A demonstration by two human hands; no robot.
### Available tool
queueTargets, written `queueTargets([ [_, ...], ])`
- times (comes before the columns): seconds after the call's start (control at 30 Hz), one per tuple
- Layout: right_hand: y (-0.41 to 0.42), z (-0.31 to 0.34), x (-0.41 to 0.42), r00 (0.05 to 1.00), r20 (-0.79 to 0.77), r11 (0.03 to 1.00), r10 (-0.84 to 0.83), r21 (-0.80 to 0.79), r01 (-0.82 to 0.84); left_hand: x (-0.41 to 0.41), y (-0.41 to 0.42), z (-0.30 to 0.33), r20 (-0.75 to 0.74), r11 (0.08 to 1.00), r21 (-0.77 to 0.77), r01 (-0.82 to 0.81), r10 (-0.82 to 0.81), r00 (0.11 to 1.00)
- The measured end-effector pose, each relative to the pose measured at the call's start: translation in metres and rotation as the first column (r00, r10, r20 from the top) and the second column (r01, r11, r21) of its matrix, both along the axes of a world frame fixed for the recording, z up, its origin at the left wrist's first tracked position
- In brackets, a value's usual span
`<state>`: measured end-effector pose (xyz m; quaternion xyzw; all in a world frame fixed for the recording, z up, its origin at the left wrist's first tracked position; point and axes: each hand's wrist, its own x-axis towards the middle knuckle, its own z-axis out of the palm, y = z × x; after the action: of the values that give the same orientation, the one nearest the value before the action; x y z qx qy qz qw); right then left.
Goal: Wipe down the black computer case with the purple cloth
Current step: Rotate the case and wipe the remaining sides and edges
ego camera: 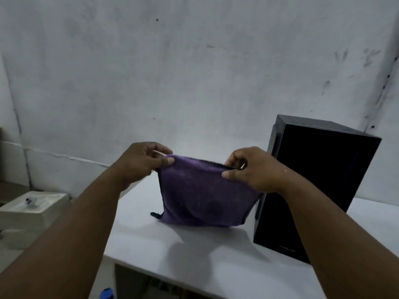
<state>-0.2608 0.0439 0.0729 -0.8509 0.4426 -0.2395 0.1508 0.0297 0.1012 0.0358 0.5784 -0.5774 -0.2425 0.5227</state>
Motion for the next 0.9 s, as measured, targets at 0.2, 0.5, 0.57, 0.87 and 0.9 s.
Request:
queueTargets([
  [0.2, -0.005, -0.04, 0.004, 0.995, -0.091, 0.988, -0.028, 0.149, 0.041, -0.005, -0.012, -0.046, 0.031, 0.981, 0.185, -0.061, 0.057, 0.998],
  [0.5, -0.008, -0.142, 0.014, 0.931, -0.272, 0.946, -0.244, 0.144, 0.29, -0.031, -0.025, -0.136, 0.219, 0.933, 0.245, -0.264, 0.212, 0.952],
  [0.57, -0.004, -0.157, 0.016, 0.901, -0.291, 0.898, -0.322, 0.209, 0.388, -0.034, -0.023, -0.153, 0.244, 0.936, 0.235, -0.264, 0.206, 0.947],
  [0.87, -0.002, -0.173, 0.026, 0.79, -0.414, 0.727, -0.453, 0.342, 0.596, -0.035, -0.011, -0.19, 0.298, 0.948, 0.1, -0.302, 0.262, 0.918],
  [0.9, -0.001, -0.173, 0.028, 0.769, -0.436, 0.702, -0.467, 0.346, 0.623, -0.036, -0.011, -0.19, 0.296, 0.948, 0.092, -0.306, 0.267, 0.917],
])
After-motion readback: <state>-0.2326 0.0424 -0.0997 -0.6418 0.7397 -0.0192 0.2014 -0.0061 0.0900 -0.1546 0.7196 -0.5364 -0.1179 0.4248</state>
